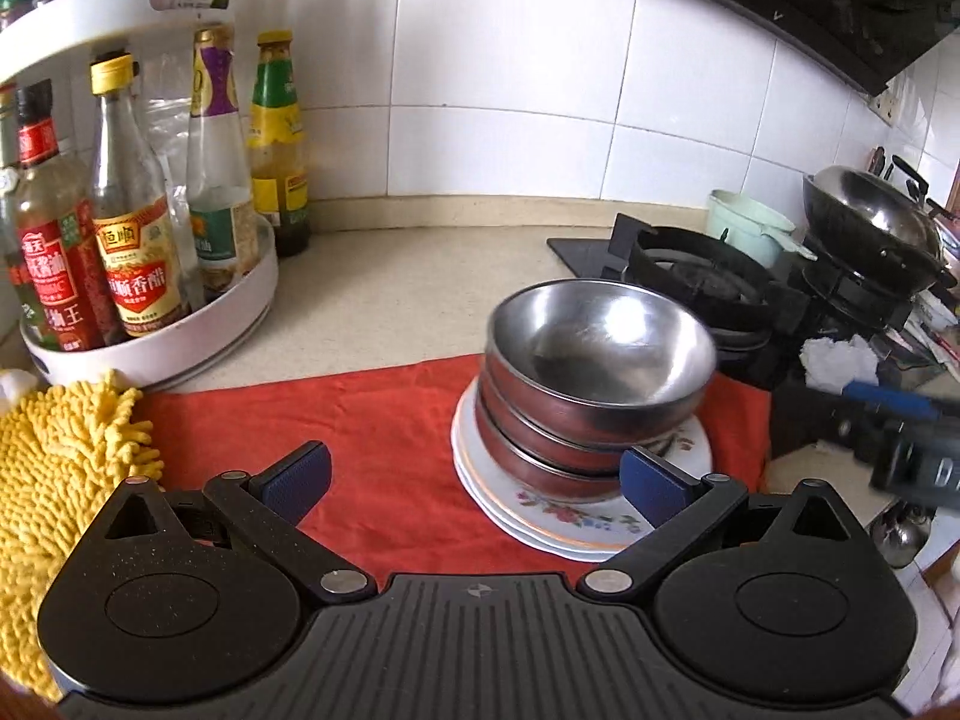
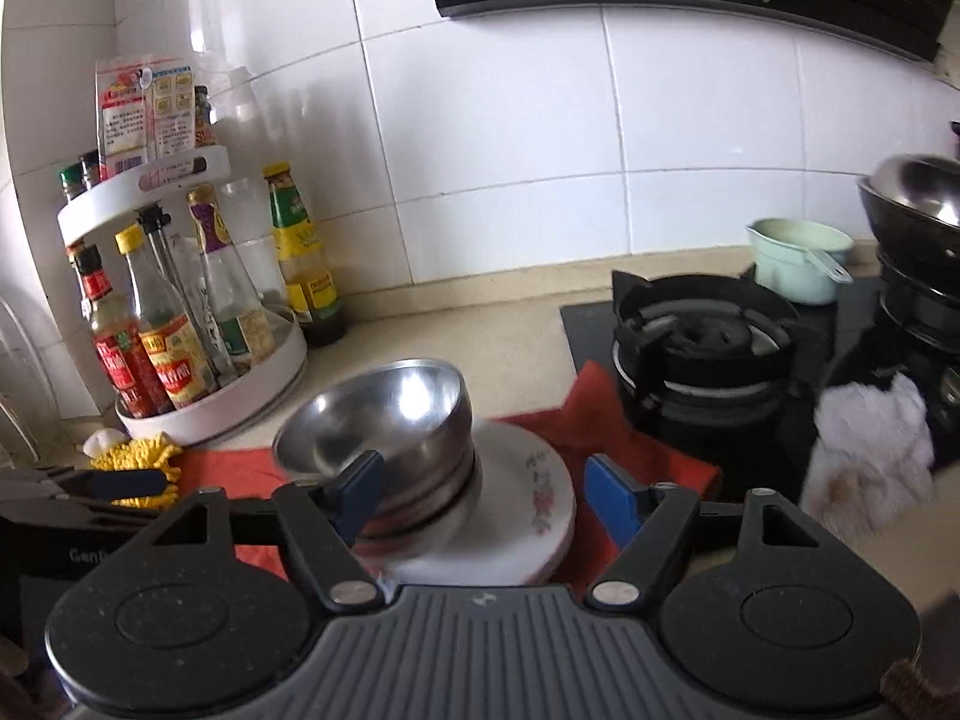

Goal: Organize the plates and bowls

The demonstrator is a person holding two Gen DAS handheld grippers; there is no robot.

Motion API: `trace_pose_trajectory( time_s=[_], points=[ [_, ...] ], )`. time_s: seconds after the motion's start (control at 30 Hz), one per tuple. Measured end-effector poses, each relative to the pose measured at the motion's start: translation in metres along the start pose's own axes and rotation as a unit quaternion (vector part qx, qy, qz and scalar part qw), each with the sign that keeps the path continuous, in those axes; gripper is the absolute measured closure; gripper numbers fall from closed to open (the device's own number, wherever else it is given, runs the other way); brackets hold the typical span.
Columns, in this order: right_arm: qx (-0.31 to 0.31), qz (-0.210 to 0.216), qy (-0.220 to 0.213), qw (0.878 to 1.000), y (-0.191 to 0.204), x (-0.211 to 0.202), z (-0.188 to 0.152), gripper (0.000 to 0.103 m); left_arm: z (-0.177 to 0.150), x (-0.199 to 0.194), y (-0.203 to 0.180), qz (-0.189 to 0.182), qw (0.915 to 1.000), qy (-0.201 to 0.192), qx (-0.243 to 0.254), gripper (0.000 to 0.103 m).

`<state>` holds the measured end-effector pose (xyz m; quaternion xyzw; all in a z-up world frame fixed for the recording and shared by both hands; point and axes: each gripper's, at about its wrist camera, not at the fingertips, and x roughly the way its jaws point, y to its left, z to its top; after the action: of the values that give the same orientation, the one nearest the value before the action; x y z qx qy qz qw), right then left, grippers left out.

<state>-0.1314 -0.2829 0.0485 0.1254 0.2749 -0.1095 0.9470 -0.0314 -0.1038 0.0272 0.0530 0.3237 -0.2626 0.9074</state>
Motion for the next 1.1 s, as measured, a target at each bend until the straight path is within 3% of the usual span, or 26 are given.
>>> trace_pose_trajectory(
  time_s=[0.53, 1.1],
  points=[
    [0.031, -0.024, -0.003, 0.999, -0.002, -0.027, -0.030, 0.030, -0.015, -0.012, -0.026, 0.014, 0.9998, 0.007, -0.010, 0.000],
    [0.037, -0.021, 0.002, 0.999, -0.002, -0.026, -0.031, 0.029, -0.013, -0.018, -0.028, 0.040, 0.9992, -0.004, 0.008, 0.001]
  ],
)
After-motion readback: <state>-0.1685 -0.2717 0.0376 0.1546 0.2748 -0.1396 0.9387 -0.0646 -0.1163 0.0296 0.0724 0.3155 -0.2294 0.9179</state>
